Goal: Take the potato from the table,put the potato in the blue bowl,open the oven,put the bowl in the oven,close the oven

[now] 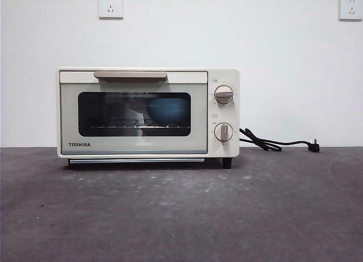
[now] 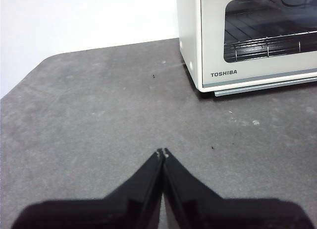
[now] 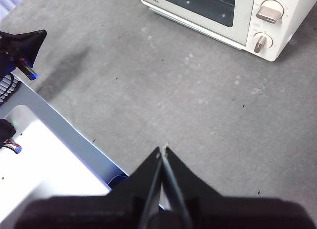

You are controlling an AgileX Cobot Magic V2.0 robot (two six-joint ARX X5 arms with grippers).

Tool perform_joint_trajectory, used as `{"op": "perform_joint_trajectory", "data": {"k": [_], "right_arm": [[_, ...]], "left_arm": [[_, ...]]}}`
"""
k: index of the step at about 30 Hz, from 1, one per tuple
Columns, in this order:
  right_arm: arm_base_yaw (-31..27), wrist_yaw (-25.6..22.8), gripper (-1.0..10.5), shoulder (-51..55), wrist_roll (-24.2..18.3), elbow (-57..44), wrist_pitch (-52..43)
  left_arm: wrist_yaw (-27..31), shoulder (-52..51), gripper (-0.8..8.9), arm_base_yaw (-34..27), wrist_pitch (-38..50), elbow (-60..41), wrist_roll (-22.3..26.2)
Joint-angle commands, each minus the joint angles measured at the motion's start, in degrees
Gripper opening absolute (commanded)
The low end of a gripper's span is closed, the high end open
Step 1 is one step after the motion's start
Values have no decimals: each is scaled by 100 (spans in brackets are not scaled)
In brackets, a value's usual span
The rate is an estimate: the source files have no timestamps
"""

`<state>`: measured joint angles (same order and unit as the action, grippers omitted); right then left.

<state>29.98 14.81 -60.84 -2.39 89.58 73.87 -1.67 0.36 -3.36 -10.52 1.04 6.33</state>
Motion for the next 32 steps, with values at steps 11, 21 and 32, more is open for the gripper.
{"op": "perform_joint_trajectory", "data": {"k": [11, 21, 32], "right_arm": [[7, -13, 3, 17, -7, 7, -4], [-516, -116, 3, 297, -216, -48, -879], [-1910, 433, 3, 2229, -48, -2549, -4002]], "left_arm": [[13, 0, -4, -15, 7, -68, -66], [13, 0, -4, -15, 7, -68, -66], [13, 0, -4, -15, 7, -68, -66]]}}
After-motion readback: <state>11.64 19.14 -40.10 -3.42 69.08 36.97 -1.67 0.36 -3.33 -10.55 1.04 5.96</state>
